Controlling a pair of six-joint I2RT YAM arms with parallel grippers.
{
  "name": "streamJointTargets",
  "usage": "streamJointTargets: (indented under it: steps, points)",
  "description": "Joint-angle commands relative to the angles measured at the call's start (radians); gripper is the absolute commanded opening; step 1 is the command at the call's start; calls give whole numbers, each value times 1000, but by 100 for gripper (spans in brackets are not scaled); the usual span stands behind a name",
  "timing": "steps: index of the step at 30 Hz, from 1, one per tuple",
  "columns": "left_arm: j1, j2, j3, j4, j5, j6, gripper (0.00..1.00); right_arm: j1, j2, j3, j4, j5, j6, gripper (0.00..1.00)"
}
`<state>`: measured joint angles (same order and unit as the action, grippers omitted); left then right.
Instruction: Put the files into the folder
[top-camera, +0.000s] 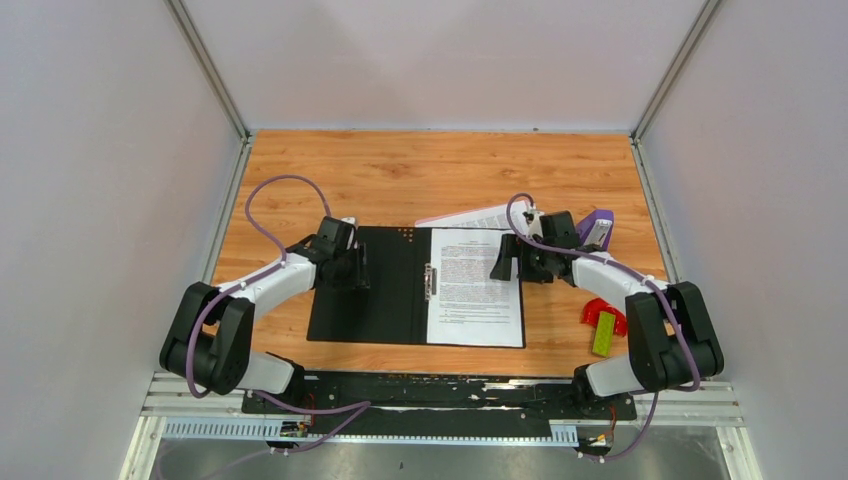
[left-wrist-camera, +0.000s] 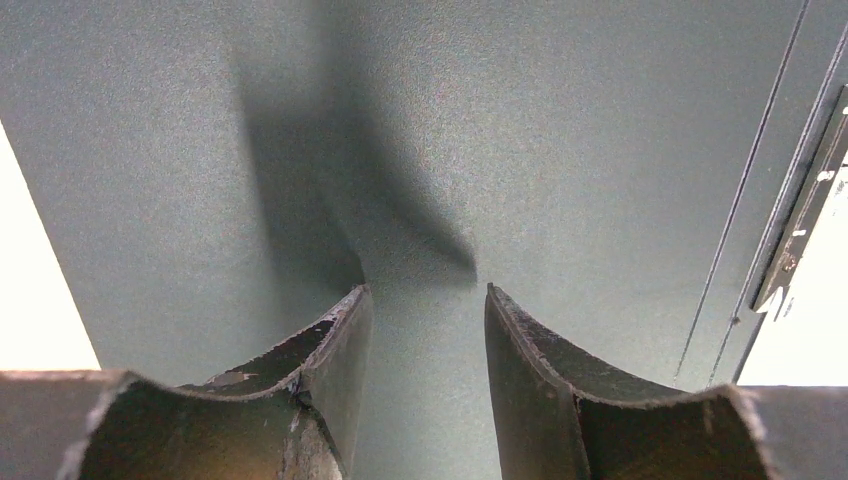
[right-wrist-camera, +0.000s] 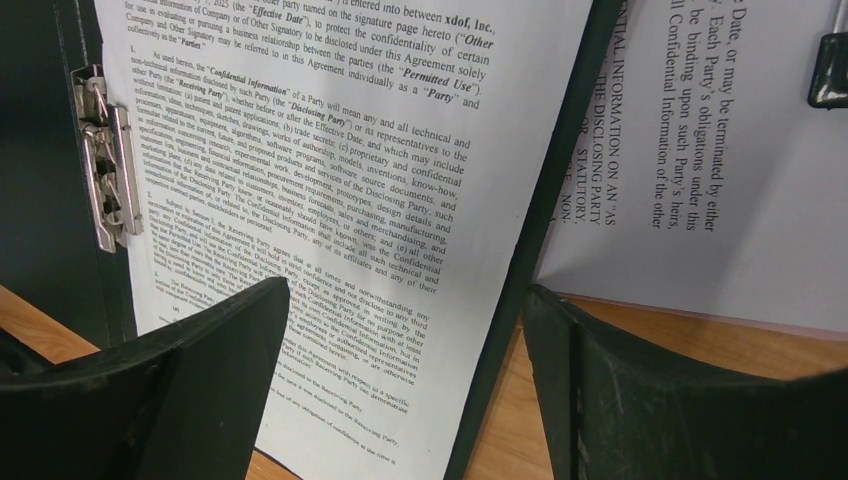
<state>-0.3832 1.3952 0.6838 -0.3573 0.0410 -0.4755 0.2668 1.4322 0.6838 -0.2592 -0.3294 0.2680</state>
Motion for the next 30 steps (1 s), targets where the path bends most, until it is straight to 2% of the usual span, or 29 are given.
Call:
streamJointTargets:
  steps: [1, 8, 14, 18, 24, 30]
  points:
    - [3, 38, -56, 44, 39, -16, 53, 2, 14, -38, 69, -135, 36, 87]
    - [3, 46, -80, 60, 45, -31, 52, -5, -114, -40, 156, -366, 137, 84]
    - [3, 43, -85, 68, 53, -41, 52, -5, -248, -14, 163, -480, 193, 82]
    - [3, 49, -96, 92, 68, -52, 52, 1, -275, -15, 247, -568, 278, 81]
    - [3, 52, -120, 142, 123, -76, 51, 92, -224, 35, 374, -564, 377, 78]
    - [2, 40, -89, 120, 142, -76, 50, 269, -113, 243, 385, -484, 405, 78]
